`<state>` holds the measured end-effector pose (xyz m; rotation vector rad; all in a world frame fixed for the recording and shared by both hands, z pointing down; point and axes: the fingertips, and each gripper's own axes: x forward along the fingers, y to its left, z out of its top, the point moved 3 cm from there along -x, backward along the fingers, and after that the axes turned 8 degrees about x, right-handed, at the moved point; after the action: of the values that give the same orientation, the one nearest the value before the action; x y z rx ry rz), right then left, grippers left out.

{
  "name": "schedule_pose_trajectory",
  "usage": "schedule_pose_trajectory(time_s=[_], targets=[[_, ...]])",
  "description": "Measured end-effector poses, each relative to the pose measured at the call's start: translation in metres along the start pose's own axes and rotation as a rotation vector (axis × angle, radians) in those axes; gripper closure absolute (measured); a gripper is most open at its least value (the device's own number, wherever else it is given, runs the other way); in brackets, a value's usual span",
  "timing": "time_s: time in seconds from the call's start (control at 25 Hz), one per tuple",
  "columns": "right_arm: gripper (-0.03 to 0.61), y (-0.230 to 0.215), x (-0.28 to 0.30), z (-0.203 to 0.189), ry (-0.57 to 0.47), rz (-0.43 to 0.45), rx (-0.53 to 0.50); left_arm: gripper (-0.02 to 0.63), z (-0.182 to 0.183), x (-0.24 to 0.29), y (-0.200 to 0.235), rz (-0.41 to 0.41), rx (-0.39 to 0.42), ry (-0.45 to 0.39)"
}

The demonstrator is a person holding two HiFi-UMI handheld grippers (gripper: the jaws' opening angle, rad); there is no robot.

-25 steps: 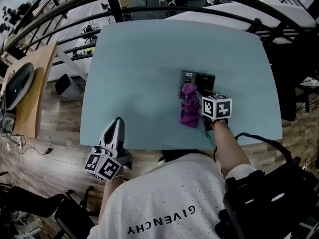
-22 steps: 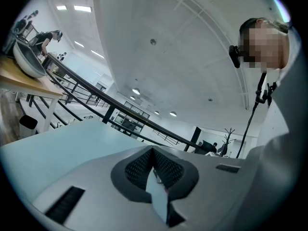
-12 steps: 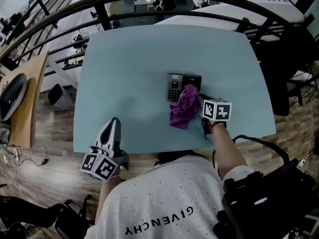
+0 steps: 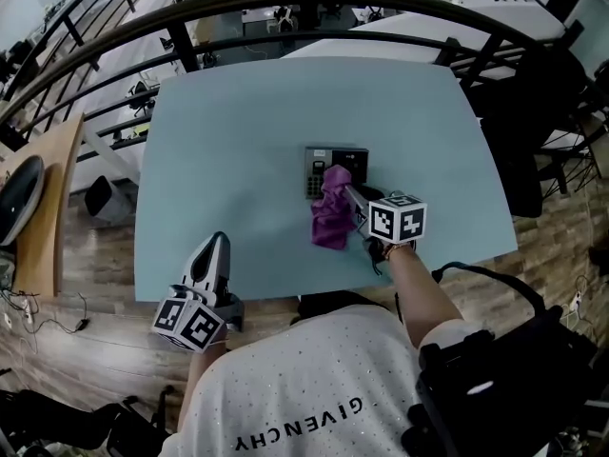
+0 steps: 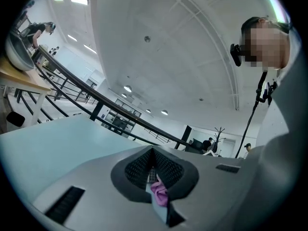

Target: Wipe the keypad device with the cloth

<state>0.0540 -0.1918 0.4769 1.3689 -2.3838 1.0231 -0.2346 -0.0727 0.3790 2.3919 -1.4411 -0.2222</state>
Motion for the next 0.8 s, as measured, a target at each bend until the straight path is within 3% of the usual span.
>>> schedule_pose_trajectory(time_s=[0.12, 0.24, 0.44, 0.64, 0.8], targets=[[0.551, 0.034, 0.019, -0.011, 0.072, 0.094, -0.047, 0.614, -0.007, -0.004, 0.000, 0.007, -0.009, 0.021], [0.550, 0.057, 0.041, -0.024, 0.142, 0.133, -0.125, 0.614, -0.007, -0.008, 0.007, 0.025, -0.018, 0.015], [0.549, 0.050, 0.061, -0.043, 0.214, 0.056, -0.209, 0.614, -0.003, -0.011, 0.012, 0.048, -0.022, 0.012], [0.549, 0.026, 0.050, -0.040, 0.183, 0.018, -0.167, 0.614, -0.005, -0.006, 0.019, 0.057, -0.031, 0.012], [0.549, 0.000, 0.032, -0.039, 0.146, -0.039, -0.123, 0.614, -0.007, 0.012, 0.017, 0.020, -0.026, 0.020]])
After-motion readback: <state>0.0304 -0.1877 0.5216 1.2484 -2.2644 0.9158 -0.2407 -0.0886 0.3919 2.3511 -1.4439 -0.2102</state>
